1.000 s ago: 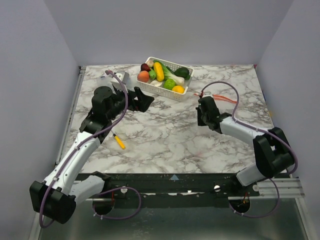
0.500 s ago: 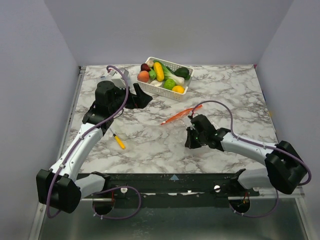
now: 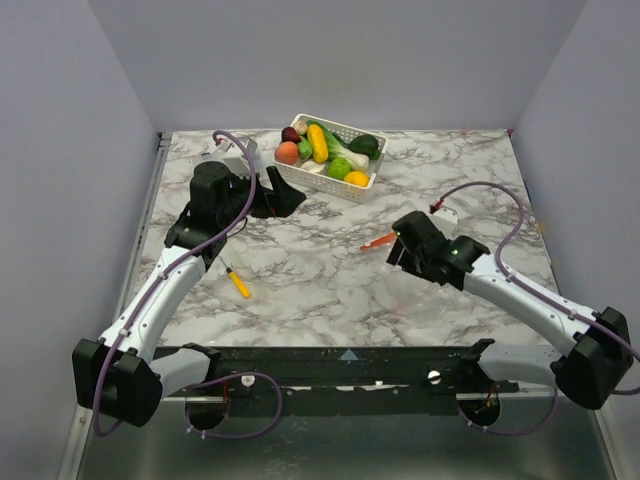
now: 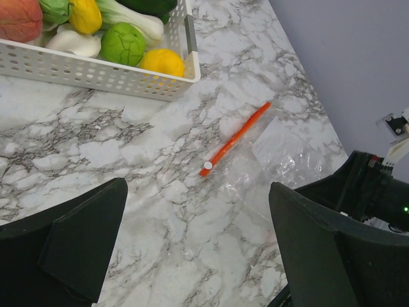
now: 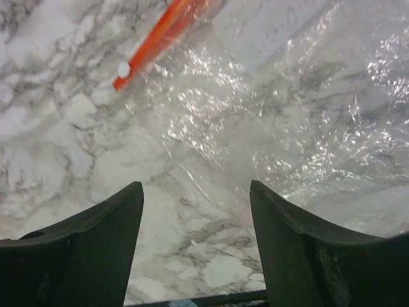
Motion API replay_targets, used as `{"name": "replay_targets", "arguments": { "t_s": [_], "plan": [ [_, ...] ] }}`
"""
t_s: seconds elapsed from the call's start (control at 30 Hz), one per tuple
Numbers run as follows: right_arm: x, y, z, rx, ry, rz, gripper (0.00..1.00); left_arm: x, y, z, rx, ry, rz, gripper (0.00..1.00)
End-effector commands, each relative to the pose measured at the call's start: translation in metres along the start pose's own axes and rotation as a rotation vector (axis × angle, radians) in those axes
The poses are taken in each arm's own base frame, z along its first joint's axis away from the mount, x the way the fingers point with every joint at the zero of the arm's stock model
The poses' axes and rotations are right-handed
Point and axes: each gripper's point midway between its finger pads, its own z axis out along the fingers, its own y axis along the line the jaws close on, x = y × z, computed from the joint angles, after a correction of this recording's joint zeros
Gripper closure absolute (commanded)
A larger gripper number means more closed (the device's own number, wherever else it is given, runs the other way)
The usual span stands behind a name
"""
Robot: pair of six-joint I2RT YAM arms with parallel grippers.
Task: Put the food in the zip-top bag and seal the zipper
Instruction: Move the zipper food storage bag to the center of the board, then pick up the zipper food storage bag at the center of the board.
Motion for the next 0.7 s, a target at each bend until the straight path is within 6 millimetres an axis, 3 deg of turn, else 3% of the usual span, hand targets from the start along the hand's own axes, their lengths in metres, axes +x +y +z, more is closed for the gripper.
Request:
{"name": "replay_targets", "arguments": {
  "t_s": [0.0,0.17,0.3,0.53,0.67],
  "plan": [
    [-0.041,-0.002,0.009,0.195,-0.151,0.103,0.29,-0.015,-0.013,-0.007,0.037,-0.03,0.015,0.06],
    [-0.089,-0.005,0.018,0.533,-0.347,0.203,0.01,-0.014,-0.014,-0.007,0.043,-0.026,0.013,0.06],
    [-0.115,0.006,0.045,0.663,-0.425,0.159,0.0,-0.014,-0.014,-0.008,0.04,-0.026,0.017,0.06],
    [-0.119,-0.009,0.114,0.829,-0.351,0.104,0.0,-0.015,-0.015,-0.01,0.045,-0.035,0.025,0.06],
    [-0.108,-0.021,0.137,0.882,-0.307,0.091,0.0,-0.016,-0.017,-0.01,0.054,-0.03,0.02,0.06]
  ]
}}
